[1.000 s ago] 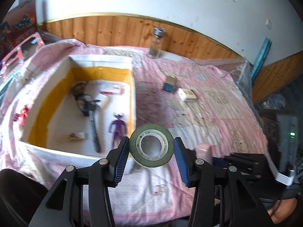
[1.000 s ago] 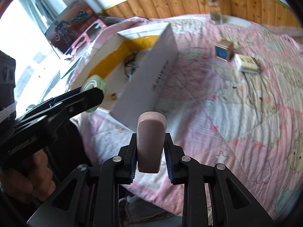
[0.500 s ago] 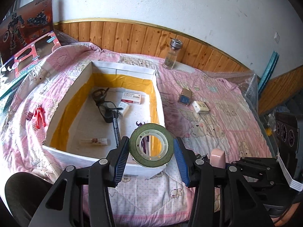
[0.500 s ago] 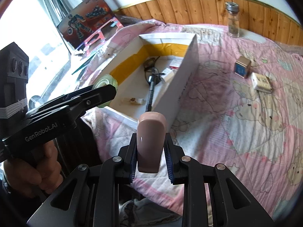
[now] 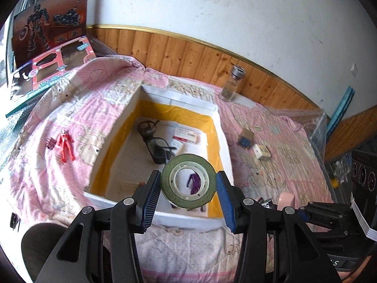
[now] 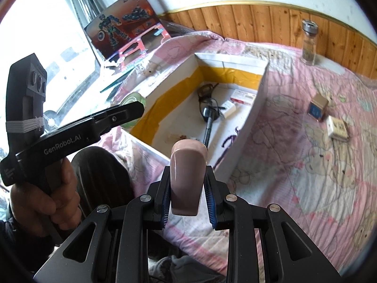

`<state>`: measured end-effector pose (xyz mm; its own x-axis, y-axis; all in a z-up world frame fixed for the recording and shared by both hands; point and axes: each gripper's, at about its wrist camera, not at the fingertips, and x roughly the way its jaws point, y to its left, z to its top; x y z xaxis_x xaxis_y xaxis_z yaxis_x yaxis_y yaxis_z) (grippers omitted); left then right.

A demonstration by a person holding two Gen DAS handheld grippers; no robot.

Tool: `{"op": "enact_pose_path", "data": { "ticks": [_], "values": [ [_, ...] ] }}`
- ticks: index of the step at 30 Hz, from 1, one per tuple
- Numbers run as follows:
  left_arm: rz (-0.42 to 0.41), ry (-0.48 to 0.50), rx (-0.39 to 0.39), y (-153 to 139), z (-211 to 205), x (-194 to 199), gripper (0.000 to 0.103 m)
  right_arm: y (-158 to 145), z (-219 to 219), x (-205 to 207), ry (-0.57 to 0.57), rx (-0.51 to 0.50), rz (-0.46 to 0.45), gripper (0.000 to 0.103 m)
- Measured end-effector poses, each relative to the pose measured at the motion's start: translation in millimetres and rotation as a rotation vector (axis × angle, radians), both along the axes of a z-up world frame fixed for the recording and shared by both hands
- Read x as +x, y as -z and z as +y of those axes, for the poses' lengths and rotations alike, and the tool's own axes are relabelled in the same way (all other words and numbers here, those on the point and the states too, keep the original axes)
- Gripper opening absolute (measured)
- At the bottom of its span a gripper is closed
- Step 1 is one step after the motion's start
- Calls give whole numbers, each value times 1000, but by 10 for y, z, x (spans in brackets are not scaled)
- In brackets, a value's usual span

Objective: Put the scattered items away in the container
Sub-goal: 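Carry the green tape roll and pink item with both tools over the box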

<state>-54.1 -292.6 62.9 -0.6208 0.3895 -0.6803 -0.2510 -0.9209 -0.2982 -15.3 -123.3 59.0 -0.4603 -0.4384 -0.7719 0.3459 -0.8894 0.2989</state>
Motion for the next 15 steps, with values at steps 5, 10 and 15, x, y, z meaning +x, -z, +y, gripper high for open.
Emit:
{"op": "enact_pose_path", "data": {
  "ticks": [5, 10, 15],
  "values": [
    [10, -26, 5, -45, -151, -124, 49, -55, -132, -131, -27, 12, 14, 27],
    [6, -45, 18, -62, -281, -279, 49, -82, -262, -302, -47, 24, 22, 27],
    [-7, -54, 16, -35, -346, -460, 49, -41, -346, -505, -60, 31, 16, 27]
  ]
}}
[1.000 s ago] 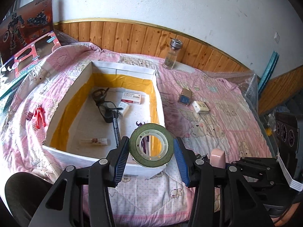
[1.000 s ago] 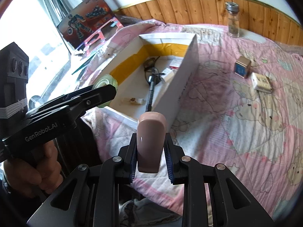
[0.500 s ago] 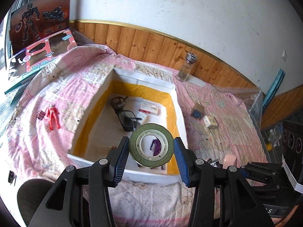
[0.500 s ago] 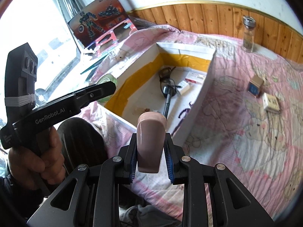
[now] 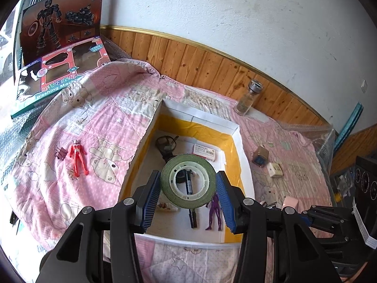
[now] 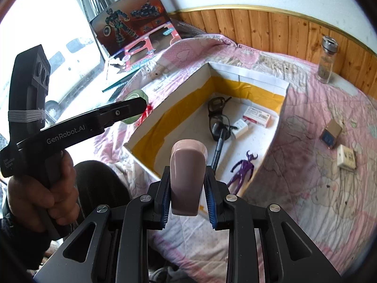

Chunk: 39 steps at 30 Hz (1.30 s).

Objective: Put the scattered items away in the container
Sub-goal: 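Carry the green tape roll and pink item with both tools over the box, then open the right tool to drop the pink item while the left tool drops the tape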

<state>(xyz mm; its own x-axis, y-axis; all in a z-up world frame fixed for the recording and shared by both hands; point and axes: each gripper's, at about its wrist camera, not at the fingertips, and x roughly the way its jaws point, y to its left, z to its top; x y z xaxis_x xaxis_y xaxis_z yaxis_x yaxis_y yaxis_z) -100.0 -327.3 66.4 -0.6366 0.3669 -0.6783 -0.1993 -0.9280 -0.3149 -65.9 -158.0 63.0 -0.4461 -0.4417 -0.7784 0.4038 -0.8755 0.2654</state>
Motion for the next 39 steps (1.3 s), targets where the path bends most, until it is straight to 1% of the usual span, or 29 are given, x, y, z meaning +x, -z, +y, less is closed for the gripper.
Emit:
{"op": "enact_pose_path", "data": {
  "ticks": [5, 9, 14, 18, 23, 25, 28, 30, 35, 39],
  "values": [
    [-27, 4, -10, 81, -13, -247, 49, 92, -62, -237, 1, 16, -14, 27],
    [-51, 15, -28, 178, 45, -435, 49, 217, -84, -466, 8, 30, -44, 27],
    [-111, 33, -50, 404, 145, -639, 49, 378, -130, -716, 3, 76, -67, 27],
    [-152, 36, -88, 589, 249, -783, 49, 503, -173, -863, -3, 111, -81, 27],
    [-180, 29, -137, 765, 342, -921, 49, 709, -184, -1037, 5, 141, -103, 28],
    [-189, 26, -153, 822, 372, -971, 49, 772, -170, -1103, 19, 147, -108, 30],
    [-212, 14, -181, 923, 401, -1047, 49, 807, -104, -1179, 40, 123, -112, 31],
    [-203, 6, -193, 931, 402, -1050, 50, 782, -59, -1194, 50, 99, -112, 31],
    [-206, 1, -163, 877, 365, -1005, 50, 666, 29, -1105, 50, 48, -103, 31],
    [-197, -14, -135, 772, 297, -943, 50, 584, 72, -990, 49, 17, -97, 31]
  ]
}}
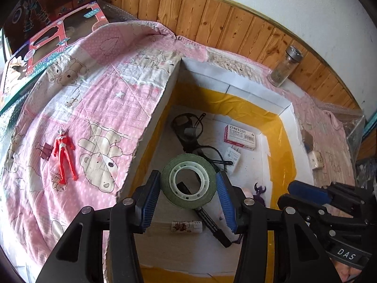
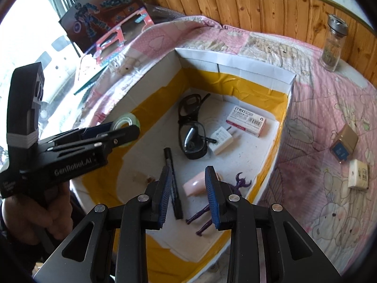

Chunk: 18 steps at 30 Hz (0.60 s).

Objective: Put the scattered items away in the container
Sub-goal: 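Open the right tool to drop the pink item while the left tool drops the tape, then withdraw both open tools from the box toward the remaining items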

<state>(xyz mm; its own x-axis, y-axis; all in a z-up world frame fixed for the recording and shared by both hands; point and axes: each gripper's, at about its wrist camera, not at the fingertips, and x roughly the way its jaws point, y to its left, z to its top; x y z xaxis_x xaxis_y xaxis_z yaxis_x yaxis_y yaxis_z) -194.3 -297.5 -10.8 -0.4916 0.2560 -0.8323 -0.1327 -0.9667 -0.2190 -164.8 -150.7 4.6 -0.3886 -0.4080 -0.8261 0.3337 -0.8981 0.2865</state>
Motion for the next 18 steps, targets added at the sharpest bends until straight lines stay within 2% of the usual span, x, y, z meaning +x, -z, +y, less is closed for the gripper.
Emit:
{"op": "enact_pose_path", "data": {
  "ticks": [3, 6, 9, 18],
  "values": [
    [-14, 1, 20, -25, -34, 14, 50, -40, 21, 76, 2, -21, 0, 31],
    [-37, 10, 25, 16, -26, 0, 56, -89, 27, 171, -5, -33, 5, 31],
    [-44, 5, 27, 29, -21, 4, 58, -123, 36, 255, -9, -40, 7, 31],
    [-14, 11, 34, -180, 17, 188, 58, -167, 45, 461, -34, -63, 11, 31]
  ]
}}
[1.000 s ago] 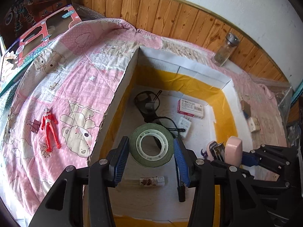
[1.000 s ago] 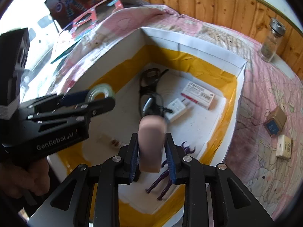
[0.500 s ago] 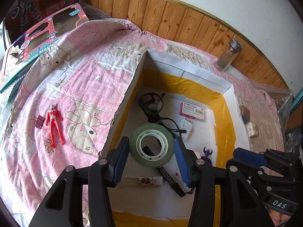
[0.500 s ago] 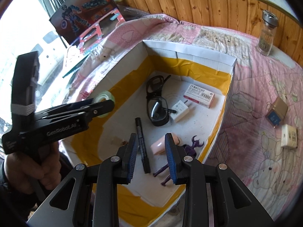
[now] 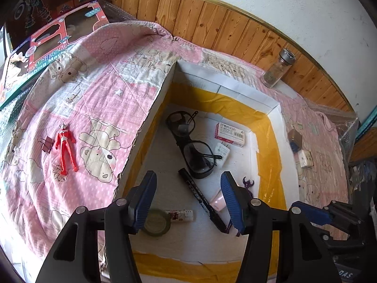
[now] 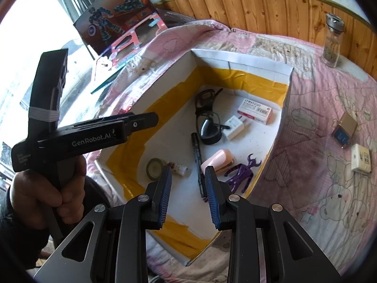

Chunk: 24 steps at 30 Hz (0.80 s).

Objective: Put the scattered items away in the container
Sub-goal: 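Withdraw both open tools from the box toward the remaining items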

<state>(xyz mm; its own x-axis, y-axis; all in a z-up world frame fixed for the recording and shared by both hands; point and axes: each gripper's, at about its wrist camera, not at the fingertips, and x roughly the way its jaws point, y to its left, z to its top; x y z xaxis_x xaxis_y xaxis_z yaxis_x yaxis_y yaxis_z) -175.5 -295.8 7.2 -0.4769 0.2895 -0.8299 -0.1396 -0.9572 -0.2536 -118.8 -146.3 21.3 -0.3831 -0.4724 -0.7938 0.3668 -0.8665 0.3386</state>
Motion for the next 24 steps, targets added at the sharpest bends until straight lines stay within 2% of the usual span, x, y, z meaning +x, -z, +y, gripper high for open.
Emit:
{"op": "enact_pose_path", "data": {
  "ticks": [12, 24],
  "values": [
    [38, 32, -20, -274, 77, 363, 58, -41, 59, 300, -17, -49, 2, 31],
    [38, 105, -19, -364, 462, 890, 58, -44, 452, 702, 17, -113, 3, 31]
  ]
}}
